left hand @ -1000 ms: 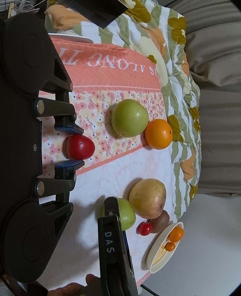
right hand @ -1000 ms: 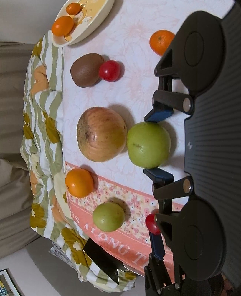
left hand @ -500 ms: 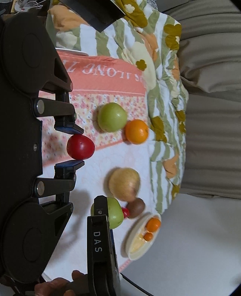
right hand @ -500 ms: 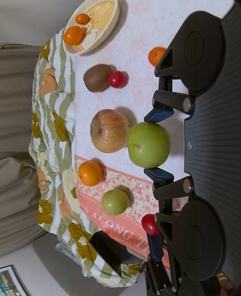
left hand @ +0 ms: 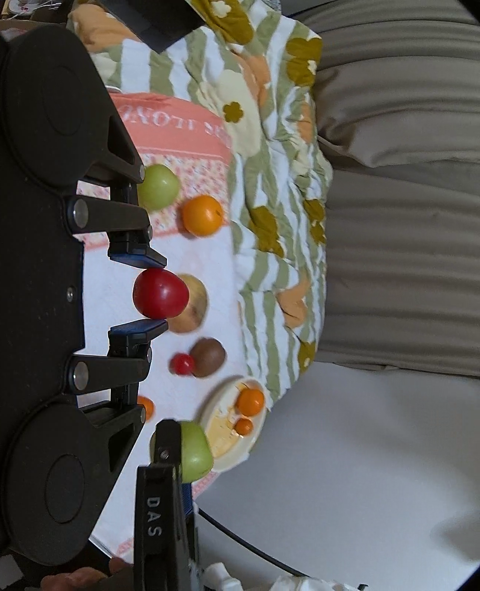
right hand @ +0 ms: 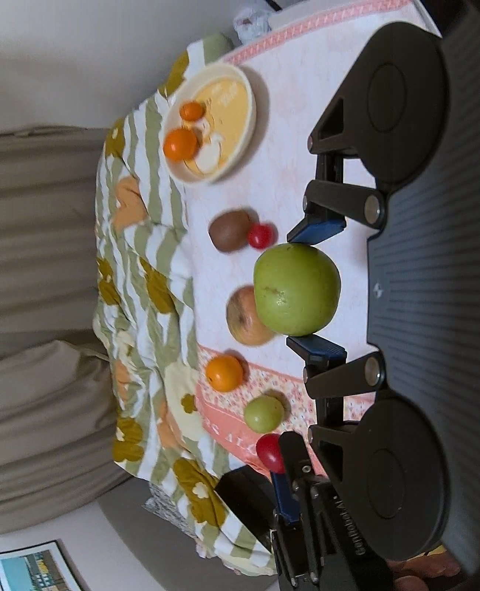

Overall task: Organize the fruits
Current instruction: 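Carry the tomato in the left tool while the right tool carries the apple toward the bowl, then open the left tool to drop the tomato while the right tool lowers the apple into the bowl, then withdraw both open tools from the bowl back over the loose fruit, then grasp the large yellowish apple with the left tool while the right tool grasps a mandarin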

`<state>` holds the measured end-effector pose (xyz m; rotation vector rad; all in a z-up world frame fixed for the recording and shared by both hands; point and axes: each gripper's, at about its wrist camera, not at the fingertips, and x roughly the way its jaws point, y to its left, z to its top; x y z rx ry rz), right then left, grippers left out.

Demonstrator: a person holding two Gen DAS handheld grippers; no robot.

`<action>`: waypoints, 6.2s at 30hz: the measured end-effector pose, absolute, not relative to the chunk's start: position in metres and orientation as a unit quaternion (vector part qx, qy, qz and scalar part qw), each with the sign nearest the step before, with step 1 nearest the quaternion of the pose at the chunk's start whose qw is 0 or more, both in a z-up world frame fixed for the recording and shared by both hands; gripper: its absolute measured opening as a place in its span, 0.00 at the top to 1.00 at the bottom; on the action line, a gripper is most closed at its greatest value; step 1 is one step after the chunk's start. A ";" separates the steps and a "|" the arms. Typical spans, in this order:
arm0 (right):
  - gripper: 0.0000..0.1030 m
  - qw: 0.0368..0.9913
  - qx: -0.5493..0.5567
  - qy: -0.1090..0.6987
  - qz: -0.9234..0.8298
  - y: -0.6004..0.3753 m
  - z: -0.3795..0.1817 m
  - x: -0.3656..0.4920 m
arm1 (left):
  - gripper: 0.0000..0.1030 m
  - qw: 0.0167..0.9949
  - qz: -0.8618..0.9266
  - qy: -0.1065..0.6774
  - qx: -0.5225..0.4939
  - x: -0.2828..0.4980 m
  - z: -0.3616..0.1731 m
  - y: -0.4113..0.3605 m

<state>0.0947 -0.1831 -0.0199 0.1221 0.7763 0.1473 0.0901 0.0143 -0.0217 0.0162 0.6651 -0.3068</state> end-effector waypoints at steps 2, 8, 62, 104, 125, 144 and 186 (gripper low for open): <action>0.34 0.922 0.064 0.376 0.068 -0.202 -0.012 0.090 | 0.68 0.937 -0.149 0.317 0.010 0.087 -0.015 0.001; 0.34 0.923 0.054 0.372 0.078 -0.260 0.000 0.085 | 0.68 0.945 -0.122 0.303 0.001 0.085 0.000 -0.046; 0.34 0.909 0.072 0.410 0.033 -0.469 -0.089 0.281 | 0.66 0.891 -0.143 0.419 0.101 0.313 -0.121 -0.272; 0.16 0.905 -0.032 0.411 0.108 -0.411 -0.122 0.315 | 0.06 0.899 -0.069 0.428 0.059 0.270 -0.085 -0.220; 0.00 0.921 0.002 0.381 0.083 -0.428 -0.066 0.255 | 0.06 0.916 -0.052 0.397 0.015 0.198 -0.045 -0.203; 0.00 0.927 0.004 0.351 0.129 -0.392 0.002 0.153 | 0.04 0.947 0.018 0.321 -0.008 0.090 0.012 -0.142; 0.00 0.899 0.060 0.433 -0.020 -0.220 -0.113 0.138 | 0.04 0.906 -0.166 0.381 0.076 0.201 -0.083 -0.007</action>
